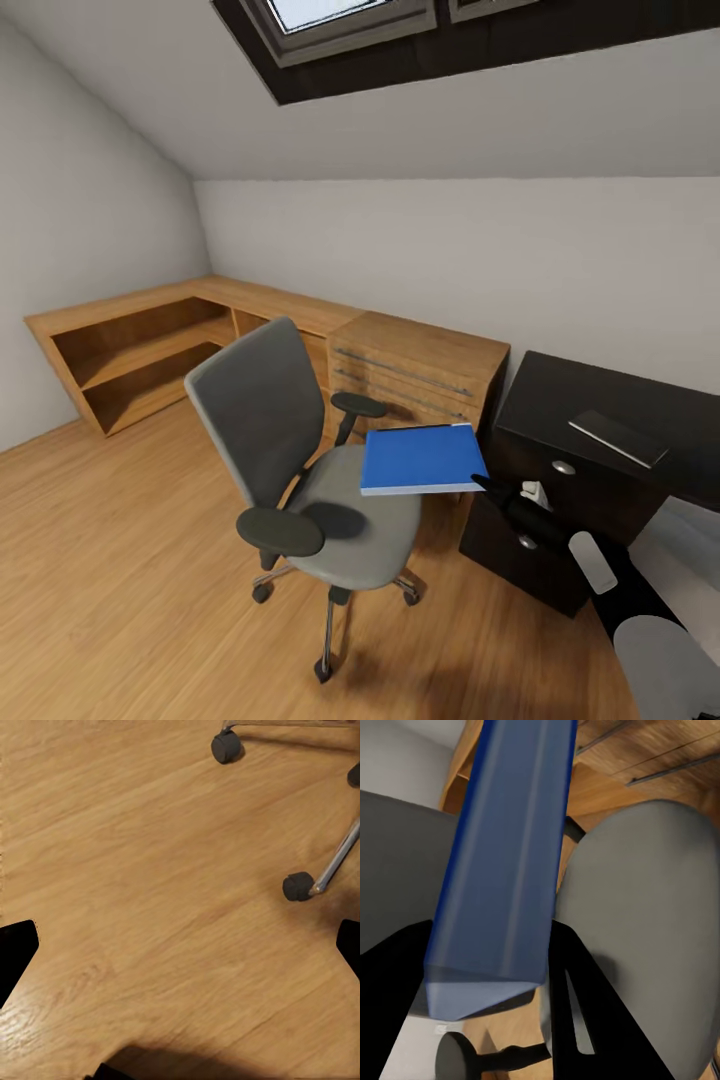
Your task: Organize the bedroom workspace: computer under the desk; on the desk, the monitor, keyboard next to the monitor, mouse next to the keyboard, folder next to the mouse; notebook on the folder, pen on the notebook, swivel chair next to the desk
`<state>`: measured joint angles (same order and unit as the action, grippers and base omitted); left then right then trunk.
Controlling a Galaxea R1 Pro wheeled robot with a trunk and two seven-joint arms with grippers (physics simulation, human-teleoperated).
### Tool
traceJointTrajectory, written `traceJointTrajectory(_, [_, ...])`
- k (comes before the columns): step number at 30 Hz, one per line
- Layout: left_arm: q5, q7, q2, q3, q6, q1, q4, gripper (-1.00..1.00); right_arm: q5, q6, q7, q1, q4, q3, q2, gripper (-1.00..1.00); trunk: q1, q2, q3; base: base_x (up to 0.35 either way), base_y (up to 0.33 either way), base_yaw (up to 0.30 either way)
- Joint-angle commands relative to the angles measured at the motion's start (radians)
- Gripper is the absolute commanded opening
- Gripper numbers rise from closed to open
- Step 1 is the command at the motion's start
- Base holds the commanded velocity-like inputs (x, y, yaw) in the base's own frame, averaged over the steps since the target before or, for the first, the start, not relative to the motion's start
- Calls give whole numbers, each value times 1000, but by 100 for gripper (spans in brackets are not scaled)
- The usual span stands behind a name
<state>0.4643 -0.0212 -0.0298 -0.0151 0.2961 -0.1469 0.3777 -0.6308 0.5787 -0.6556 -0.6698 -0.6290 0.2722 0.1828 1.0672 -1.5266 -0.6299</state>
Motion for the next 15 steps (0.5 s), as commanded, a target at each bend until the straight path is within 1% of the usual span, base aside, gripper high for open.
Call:
traceJointTrajectory(1, [1,-2,0,1,2,0,-2,100,-3,6,-1,-1,1,2,-1,-100,-4,7,2,0,0,-1])
traceJointTrajectory(9, [0,-3,0,0,3,0,-10,100,-3,7,-9,-1,0,2,0,-100,-35,63,27,0,0,0])
traceJointTrajectory(15, [1,-3,12,0,2,0,-27,100,-4,7,-13,-1,1,2,-2,-100,-58,105,46,0,0,0])
